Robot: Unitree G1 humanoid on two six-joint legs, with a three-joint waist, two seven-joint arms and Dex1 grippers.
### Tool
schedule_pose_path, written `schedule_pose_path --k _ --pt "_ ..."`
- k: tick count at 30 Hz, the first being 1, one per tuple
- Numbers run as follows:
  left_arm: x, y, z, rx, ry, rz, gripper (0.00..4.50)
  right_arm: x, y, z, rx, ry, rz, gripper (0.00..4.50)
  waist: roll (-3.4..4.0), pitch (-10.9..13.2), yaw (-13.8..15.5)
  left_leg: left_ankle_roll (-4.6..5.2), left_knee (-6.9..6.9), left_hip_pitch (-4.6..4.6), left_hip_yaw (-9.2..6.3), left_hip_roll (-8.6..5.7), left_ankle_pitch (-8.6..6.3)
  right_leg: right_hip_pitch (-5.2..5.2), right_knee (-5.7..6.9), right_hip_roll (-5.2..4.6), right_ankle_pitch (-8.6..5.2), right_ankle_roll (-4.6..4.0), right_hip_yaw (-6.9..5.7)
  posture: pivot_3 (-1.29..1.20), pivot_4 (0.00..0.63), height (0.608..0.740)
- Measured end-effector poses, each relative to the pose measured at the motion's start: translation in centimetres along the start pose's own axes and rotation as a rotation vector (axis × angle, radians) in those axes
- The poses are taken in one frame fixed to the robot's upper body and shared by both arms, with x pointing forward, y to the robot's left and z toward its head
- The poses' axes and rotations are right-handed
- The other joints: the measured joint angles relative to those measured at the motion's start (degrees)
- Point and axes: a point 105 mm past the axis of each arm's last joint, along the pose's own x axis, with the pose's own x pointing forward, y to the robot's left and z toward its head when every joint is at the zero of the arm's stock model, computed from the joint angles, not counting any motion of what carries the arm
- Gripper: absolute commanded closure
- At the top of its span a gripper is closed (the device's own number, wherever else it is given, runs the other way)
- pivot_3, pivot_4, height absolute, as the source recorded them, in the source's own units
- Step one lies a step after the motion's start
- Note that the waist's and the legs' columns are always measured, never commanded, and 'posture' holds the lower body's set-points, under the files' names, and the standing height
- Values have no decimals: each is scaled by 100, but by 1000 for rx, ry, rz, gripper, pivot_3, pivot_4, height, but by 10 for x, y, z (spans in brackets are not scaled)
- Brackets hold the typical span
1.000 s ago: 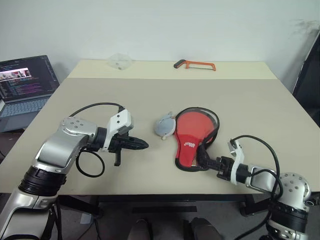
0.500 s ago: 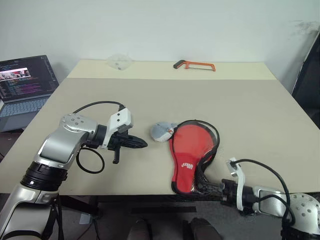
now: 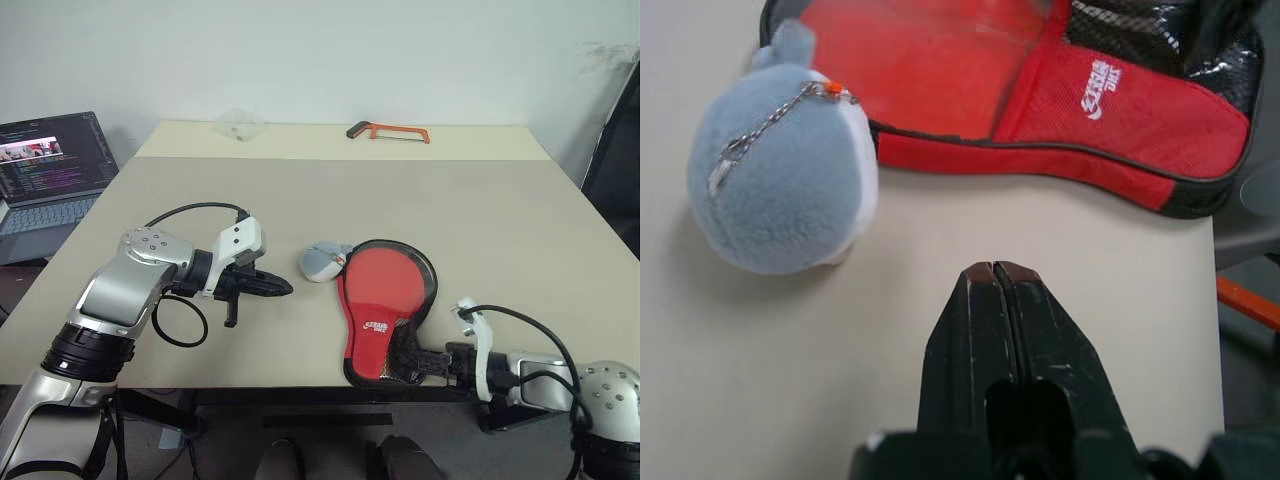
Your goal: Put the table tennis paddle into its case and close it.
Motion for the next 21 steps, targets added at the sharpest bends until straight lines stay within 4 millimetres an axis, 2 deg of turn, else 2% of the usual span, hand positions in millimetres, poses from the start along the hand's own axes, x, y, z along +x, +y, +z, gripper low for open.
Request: schedule_pose_path --k 6,9,12,14,16,18,20,21 --pt "0 1 -1 -1 1 3 4500 -36 -13 2 -132 55 -89 31 0 0 93 0 -2 -2 1 0 0 -1 -7 1 4 11 -3 0 150 740" --pt "-1 6 -3 -2 3 24 4500 -48 -3 20 -293 18 -68 31 -1 2 97 0 -1 1 0 1 0 -2 -4 3 5 13 -1 0 150 740" --pt "0 16 2 2 -19 66 4500 -48 22 57 -493 -104 -3 31 -4 4 97 0 10 3 -6 0 0 1 -2 5 13 15 1 0 150 740" --pt "3 21 7 8 -40 82 4500 -38 36 85 -629 -198 -15 31 -5 5 86 0 29 0 -8 0 0 0 -2 7 17 6 3 0 150 740" --pt "6 24 12 25 -54 92 4500 -17 43 111 -712 -293 -55 31 -13 0 71 0 39 1 -7 1 0 3 -3 7 11 -4 5 0 150 740" --pt "8 26 14 36 -61 101 4500 7 34 121 -696 -339 -117 31 -15 -1 98 0 40 -3 -4 0 0 2 -4 5 9 -6 6 0 150 740" --pt "12 31 16 39 -74 122 4500 40 9 124 -612 -363 -238 31 -15 -1 121 -1 39 -21 -2 -1 0 -10 -3 5 26 26 5 0 150 740" --pt "13 32 17 39 -77 123 4500 46 2 123 -596 -358 -270 31 -14 -1 148 -1 41 -31 -5 -1 0 -13 -2 5 28 23 1 0 150 740"
